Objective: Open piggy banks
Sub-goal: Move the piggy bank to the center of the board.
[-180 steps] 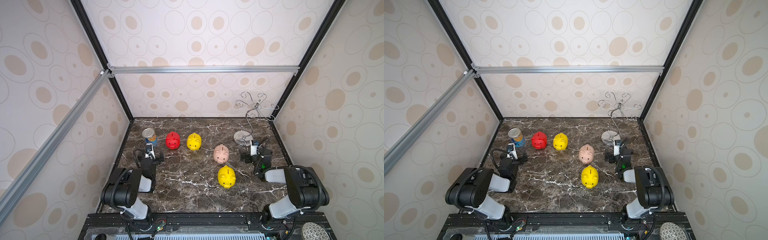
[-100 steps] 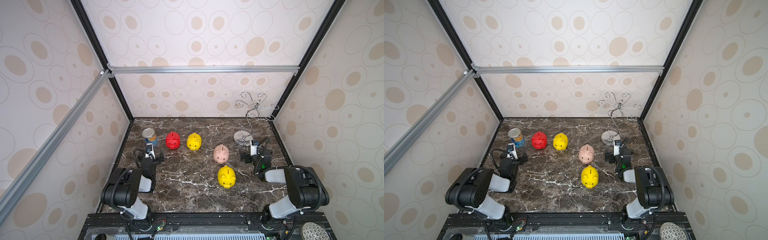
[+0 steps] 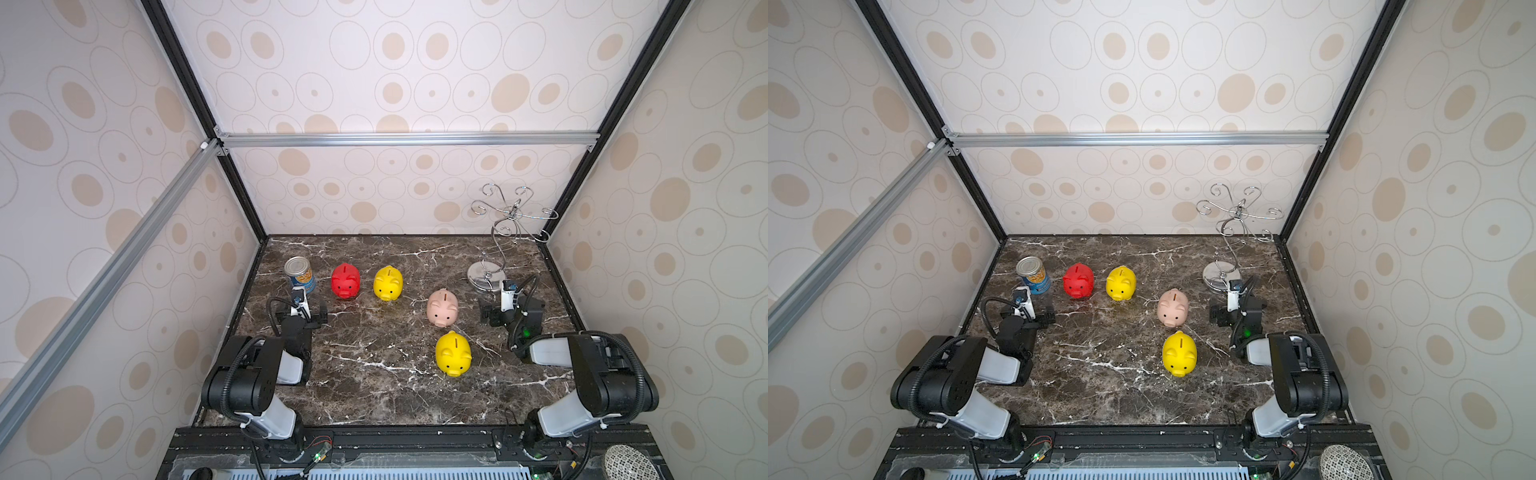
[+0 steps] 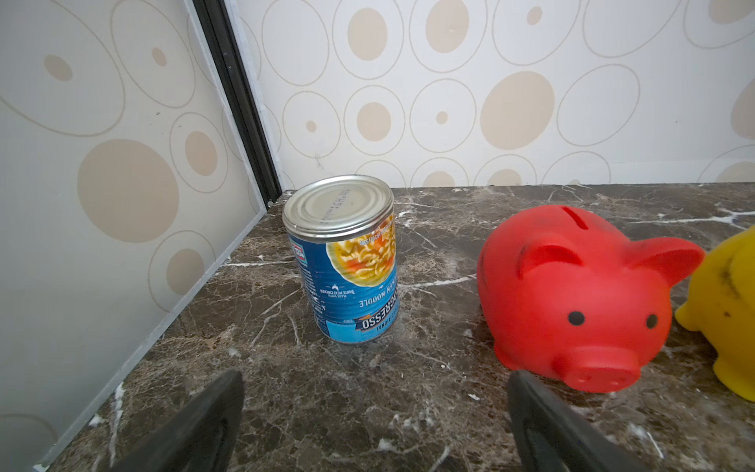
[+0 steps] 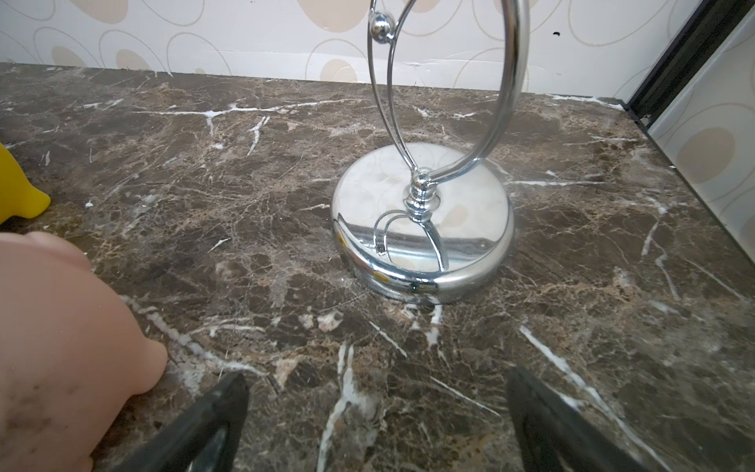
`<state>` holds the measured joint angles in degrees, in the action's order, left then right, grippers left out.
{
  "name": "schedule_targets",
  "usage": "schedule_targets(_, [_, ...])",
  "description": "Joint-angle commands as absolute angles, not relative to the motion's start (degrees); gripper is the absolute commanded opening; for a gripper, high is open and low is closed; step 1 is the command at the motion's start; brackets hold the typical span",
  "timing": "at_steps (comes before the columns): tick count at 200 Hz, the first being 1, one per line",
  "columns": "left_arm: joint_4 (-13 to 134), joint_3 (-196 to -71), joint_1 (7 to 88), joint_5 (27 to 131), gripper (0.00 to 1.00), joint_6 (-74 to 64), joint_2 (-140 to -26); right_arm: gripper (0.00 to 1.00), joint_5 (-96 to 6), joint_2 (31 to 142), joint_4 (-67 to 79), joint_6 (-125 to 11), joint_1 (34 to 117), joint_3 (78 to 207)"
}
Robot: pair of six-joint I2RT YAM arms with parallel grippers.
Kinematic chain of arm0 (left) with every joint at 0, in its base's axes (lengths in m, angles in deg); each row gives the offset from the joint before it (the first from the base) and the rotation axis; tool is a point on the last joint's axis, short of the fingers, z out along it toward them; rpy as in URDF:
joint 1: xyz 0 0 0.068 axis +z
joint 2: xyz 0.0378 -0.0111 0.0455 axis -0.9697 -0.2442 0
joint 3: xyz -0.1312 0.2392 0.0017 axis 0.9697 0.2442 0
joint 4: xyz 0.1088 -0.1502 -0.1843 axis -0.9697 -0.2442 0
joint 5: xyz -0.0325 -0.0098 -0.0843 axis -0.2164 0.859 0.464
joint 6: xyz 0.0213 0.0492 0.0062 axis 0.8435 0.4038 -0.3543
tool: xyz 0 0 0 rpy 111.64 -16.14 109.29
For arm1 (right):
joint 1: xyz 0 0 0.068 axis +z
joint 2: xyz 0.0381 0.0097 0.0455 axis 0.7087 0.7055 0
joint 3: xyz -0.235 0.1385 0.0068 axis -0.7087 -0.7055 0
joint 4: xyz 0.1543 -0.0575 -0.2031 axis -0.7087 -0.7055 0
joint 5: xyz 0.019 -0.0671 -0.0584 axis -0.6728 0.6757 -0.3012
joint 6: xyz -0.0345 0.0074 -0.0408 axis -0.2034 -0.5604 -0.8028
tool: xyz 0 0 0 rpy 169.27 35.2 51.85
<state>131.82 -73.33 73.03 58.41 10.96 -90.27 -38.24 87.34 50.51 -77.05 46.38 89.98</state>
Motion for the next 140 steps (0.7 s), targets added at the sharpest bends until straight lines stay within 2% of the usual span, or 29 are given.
schedule_targets(1, [132.35, -73.78, 73.48, 58.65, 1.00, 11.31, -89.64, 1.00, -38.45, 86.43, 51.06, -77.48, 46.22, 89.62])
schedule_targets(96, [132.71, -73.58, 73.45, 58.56, 1.00, 11.39, -89.51, 1.00, -38.46, 86.55, 50.96, -77.40, 46.19, 89.80])
schedule_targets(111, [132.00, -72.81, 73.31, 55.10, 1.00, 10.37, -86.60, 1.00, -34.87, 86.69, 51.02, -76.00, 46.17, 90.41])
schedule_targets(125, [126.44, -72.57, 73.14, 53.91, 1.00, 10.16, -79.12, 1.00, -31.53, 82.92, 41.52, -74.91, 46.26, 93.63])
schedule_targets(140, [113.46, -75.27, 72.83, 54.43, 1.00, 7.34, -69.11, 0.99, -28.65, 78.30, 25.92, -74.12, 46.27, 101.15])
